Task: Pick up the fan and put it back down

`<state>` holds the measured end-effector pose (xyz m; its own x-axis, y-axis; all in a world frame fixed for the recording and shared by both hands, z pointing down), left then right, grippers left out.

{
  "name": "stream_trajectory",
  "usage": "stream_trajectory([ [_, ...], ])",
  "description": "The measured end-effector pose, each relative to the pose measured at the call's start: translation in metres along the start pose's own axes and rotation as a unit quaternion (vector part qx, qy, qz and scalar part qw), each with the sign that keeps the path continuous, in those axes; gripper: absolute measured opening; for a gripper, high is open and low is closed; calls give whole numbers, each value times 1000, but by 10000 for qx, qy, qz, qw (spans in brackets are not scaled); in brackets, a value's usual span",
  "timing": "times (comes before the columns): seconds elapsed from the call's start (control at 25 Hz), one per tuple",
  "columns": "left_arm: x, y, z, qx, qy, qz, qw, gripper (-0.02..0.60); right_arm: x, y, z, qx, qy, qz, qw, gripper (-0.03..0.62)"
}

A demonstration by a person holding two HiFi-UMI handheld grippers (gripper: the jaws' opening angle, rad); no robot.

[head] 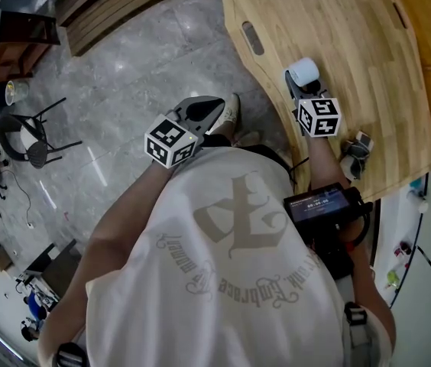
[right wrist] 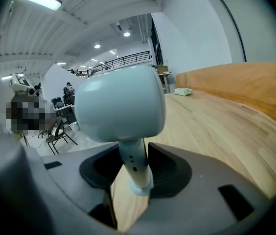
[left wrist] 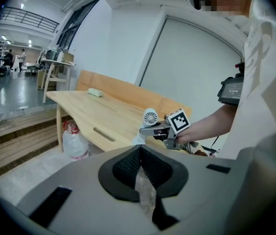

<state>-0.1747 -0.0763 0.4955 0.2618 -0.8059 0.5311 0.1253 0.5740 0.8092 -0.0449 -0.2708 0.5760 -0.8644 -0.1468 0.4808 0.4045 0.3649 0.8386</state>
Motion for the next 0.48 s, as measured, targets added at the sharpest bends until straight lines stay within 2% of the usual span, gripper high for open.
stream_trajectory([
  [0.48, 15, -15, -1, 257, 355, 46, 9990, 11, -20, -21, 3, -45, 104, -321, 9994, 152],
])
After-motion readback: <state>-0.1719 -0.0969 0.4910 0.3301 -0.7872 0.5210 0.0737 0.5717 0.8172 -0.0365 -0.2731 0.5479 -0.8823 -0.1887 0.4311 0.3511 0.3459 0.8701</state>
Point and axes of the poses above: the fingertips, and each gripper's own axes: x forward along the fingers, z to its left, y out of its underside, the point moved 3 cm from there along -x, backward along the fingers, and after that the axes turned 10 degrees about -y, right-handed, at the moved point
